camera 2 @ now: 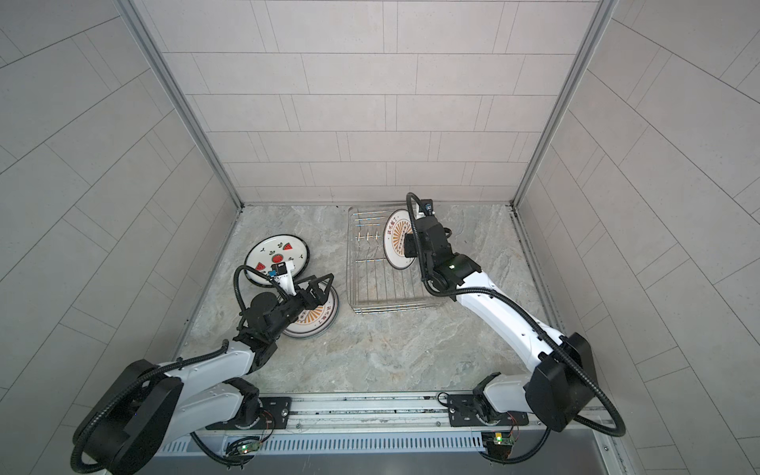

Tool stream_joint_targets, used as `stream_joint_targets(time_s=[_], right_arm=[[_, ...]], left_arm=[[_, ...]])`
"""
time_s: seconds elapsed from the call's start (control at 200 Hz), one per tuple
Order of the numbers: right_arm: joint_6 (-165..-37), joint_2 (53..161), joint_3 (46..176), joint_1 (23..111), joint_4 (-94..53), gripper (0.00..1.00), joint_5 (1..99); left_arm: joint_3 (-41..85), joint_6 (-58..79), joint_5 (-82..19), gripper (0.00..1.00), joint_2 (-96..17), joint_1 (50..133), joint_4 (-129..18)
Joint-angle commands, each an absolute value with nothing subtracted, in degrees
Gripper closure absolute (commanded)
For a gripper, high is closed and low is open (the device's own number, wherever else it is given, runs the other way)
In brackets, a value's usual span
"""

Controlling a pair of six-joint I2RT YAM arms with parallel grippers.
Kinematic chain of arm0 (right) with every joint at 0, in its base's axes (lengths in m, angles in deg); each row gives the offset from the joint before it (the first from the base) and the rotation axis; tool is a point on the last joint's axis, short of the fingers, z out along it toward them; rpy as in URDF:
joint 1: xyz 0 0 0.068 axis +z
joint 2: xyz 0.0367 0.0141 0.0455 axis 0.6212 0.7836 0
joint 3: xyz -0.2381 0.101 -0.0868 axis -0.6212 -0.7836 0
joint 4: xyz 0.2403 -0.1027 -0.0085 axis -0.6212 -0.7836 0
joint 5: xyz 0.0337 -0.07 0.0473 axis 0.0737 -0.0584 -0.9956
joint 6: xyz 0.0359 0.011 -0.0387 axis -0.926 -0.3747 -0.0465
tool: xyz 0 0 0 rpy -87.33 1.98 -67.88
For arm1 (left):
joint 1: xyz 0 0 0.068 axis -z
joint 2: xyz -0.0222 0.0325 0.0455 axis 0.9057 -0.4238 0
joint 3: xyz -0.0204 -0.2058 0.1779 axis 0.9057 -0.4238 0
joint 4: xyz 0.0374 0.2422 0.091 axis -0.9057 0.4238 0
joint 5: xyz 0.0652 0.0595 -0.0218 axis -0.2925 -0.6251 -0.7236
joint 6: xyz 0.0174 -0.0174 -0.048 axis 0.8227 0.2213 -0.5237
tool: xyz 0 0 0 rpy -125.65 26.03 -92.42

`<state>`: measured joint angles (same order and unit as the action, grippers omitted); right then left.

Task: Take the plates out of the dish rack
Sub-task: 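Lift the sunburst plate out of the rack and carry it toward the left gripper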

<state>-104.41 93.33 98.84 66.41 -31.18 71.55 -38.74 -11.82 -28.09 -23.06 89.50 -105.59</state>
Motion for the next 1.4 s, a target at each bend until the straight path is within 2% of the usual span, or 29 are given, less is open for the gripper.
stream_joint_targets(time_s=[0.0, 0.175, 0.42, 0.63, 0.736, 0.861, 0.971, 1.131, 1.221, 1.321, 1.396], right_arm=[[-108.7, 90.0, 96.8, 64.1, -26.3, 0.92, 58.8], [-112.6, 86.7, 92.0, 61.4, -23.3, 0.92, 45.6], [-118.8, 82.2, 84.7, 60.6, -16.6, 0.92, 32.7], [-122.2, 80.0, 78.7, 59.7, -10.0, 0.92, 25.2], [-123.5, 79.2, 76.8, 59.8, -7.6, 0.92, 22.8], [-123.7, 79.2, 75.9, 59.8, -7.0, 0.92, 22.3], [-124.6, 80.5, 75.8, 59.8, -5.3, 0.92, 21.0], [-123.3, 81.4, 77.1, 59.8, -6.7, 0.91, 21.1], [-121.9, 81.2, 77.6, 60.4, -8.6, 0.91, 22.8], [-119.6, 80.0, 77.6, 61.4, -10.8, 0.91, 25.8], [-119.0, 79.5, 77.6, 61.5, -12.0, 0.91, 26.9]], left_arm=[[-39.4, -12.7, -26.7, 0.00, -21.4, 89.8, -109.8], [-39.2, -16.2, -20.6, 0.00, -19.2, 89.9, -110.6], [-37.2, -20.8, -11.9, 0.00, -17.3, 90.0, -108.8], [-38.0, -23.3, -14.9, 0.00, -17.1, 90.3, -107.7], [-36.8, -25.0, -12.7, 0.04, -19.0, 91.2, -109.2], [-36.3, -26.6, -12.0, 0.10, -20.5, 92.3, -112.0], [-35.4, -26.7, -12.5, 0.19, -21.2, 92.9, -110.9], [-34.6, -26.6, -13.0, 0.38, -22.6, 94.0, -110.1], [-33.8, -26.9, -15.1, 0.46, -22.9, 94.0, -106.2], [-33.2, -26.8, -13.1, 0.50, -24.4, 94.5, -105.3], [-33.2, -27.3, -12.3, 0.57, -25.4, 95.1, -106.6]])
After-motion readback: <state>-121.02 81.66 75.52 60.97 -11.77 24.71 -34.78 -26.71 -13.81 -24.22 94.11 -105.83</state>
